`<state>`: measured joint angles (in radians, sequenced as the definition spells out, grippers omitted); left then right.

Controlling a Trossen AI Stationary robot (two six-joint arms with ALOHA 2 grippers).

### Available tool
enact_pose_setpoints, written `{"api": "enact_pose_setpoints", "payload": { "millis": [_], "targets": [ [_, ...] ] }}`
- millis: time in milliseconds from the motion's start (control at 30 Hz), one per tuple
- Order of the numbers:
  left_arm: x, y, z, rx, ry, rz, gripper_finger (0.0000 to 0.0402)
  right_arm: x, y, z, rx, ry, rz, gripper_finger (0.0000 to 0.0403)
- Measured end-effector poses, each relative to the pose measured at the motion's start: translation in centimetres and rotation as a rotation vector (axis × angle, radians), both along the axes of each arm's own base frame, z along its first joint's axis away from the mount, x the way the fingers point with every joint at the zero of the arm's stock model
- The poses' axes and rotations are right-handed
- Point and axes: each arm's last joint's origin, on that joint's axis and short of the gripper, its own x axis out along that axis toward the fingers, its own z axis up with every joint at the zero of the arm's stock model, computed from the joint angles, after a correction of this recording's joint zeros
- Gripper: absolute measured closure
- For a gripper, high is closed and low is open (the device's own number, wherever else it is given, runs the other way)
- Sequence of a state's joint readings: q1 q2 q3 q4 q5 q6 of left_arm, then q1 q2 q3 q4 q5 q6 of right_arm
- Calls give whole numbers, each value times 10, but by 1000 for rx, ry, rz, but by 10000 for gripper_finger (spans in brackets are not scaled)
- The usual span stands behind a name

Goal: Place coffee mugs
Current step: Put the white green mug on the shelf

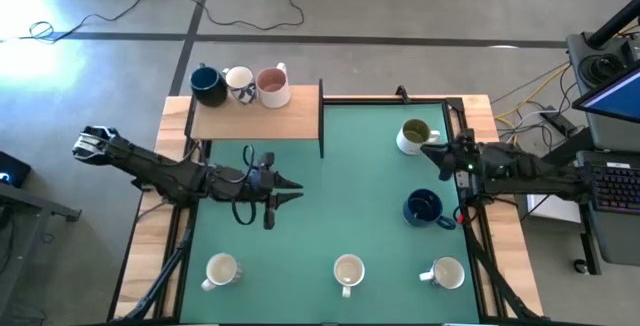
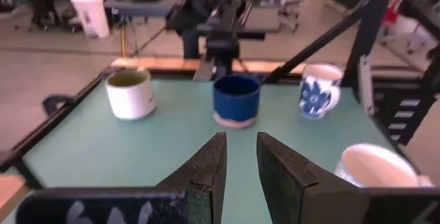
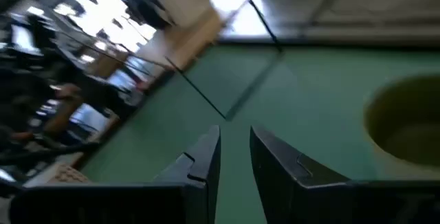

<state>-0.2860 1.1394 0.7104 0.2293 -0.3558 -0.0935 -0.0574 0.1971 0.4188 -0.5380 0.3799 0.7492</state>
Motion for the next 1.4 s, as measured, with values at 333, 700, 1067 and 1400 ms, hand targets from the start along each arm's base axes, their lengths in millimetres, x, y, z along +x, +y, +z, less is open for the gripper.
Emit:
{"api": "enact_pose_setpoints", "payload": {
  "millis": [333, 700, 1067, 1400],
  "targets": [
    [13, -10, -4, 27, -92, -23, 338, 24, 5, 21, 257, 204, 127, 335],
    [0, -6, 8, 130, -111, 220, 338, 53, 3, 29, 234, 520, 155, 335],
    [-17, 2, 14, 139, -58, 307, 338, 58, -5, 25, 235, 655, 93, 335],
    [-30, 7, 24, 160, -77, 303, 338, 67, -27, 14, 237, 749, 10, 335]
  ]
}}
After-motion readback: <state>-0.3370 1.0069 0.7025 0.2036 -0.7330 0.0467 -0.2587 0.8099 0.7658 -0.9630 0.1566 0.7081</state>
